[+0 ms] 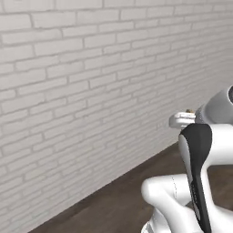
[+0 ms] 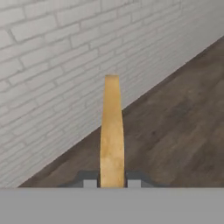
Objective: Start the toaster. Once the lever pops up, take the bread to the plate on the dining counter.
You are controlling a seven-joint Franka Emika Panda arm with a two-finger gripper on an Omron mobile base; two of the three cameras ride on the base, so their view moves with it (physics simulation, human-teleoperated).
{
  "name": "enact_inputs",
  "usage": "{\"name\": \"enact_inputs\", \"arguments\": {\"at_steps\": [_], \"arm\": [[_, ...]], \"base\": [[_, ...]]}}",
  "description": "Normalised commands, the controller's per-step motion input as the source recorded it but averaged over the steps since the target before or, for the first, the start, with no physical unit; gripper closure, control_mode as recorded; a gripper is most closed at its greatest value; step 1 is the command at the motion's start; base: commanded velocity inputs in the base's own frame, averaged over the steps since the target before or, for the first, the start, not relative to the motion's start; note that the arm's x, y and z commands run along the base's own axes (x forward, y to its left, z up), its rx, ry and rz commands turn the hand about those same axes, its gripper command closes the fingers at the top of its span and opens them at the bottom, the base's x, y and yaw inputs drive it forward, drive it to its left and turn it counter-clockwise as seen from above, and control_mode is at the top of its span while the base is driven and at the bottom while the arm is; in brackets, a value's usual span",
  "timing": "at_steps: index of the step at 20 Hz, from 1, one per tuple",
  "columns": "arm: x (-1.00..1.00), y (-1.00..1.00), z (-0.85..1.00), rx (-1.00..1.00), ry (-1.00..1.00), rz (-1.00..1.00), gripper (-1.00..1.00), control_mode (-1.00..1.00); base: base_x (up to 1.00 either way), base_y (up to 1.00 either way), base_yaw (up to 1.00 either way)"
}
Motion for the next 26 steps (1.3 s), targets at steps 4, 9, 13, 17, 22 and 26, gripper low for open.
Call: {"name": "enact_inputs", "arguments": {"at_steps": [4, 9, 13, 17, 22, 26], "arm": [[0.00, 0.00, 0.00, 0.00, 0.00, 0.00, 1.00, 1.00], [0.00, 0.00, 0.00, 0.00, 0.00, 0.00, 1.00, 1.00], [0.00, 0.00, 0.00, 0.00, 0.00, 0.00, 1.00, 1.00], [0.00, 0.00, 0.00, 0.00, 0.00, 0.00, 1.00, 1.00], [0.00, 0.00, 0.00, 0.00, 0.00, 0.00, 1.00, 1.00], [0.00, 0.00, 0.00, 0.00, 0.00, 0.00, 1.00, 1.00]], "base": [[0.72, -0.02, -0.63], [0.66, -0.04, -0.65], [0.68, -0.08, -0.63], [0.76, -0.06, -0.60], [0.87, 0.00, -0.56], [0.91, 0.00, -0.55]]}}
